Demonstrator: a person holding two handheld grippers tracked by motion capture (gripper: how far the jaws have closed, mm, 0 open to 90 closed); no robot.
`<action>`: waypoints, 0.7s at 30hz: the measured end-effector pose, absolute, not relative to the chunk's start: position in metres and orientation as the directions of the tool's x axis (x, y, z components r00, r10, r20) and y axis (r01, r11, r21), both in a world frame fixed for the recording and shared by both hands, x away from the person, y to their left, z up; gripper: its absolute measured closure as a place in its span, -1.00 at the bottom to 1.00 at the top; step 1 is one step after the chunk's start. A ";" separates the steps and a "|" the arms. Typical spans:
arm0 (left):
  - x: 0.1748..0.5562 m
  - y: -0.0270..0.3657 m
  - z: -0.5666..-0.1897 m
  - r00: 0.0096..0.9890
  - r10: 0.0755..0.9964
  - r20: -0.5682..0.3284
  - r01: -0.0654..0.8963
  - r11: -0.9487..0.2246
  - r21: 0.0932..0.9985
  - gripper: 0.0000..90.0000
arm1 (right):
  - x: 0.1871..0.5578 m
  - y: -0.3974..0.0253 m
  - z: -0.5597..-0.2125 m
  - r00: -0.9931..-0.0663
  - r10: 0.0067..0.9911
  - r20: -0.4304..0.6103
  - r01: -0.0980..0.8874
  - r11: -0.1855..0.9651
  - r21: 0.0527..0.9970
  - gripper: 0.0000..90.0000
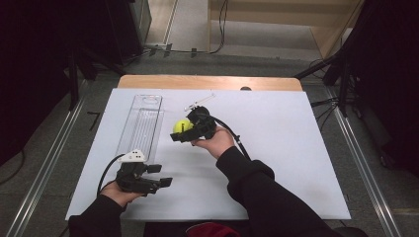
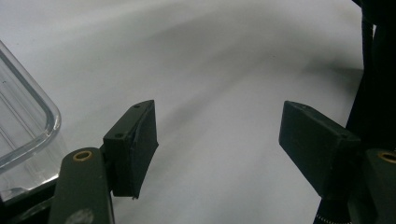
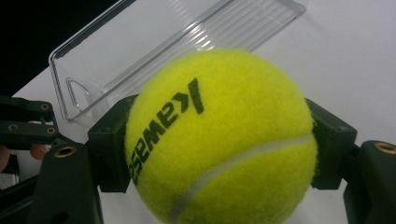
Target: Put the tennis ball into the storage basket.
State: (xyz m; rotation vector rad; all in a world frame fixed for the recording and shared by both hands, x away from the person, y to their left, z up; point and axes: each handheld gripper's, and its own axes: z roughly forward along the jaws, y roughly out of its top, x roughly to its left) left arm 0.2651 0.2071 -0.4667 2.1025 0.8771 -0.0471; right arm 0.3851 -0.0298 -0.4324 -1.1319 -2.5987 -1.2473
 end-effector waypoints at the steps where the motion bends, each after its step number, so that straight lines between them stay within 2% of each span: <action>1: 0.265 0.207 -0.467 0.756 0.569 -0.324 0.600 -0.405 0.690 -0.36 | 0.385 -0.029 -0.432 -0.733 0.594 0.330 0.629 0.407 0.662 -0.48; 21: 0.265 0.207 -0.466 0.758 0.570 -0.318 0.596 -0.408 0.691 -0.36 | 0.396 -0.007 -0.420 -0.743 0.584 0.326 0.619 0.416 0.667 -0.48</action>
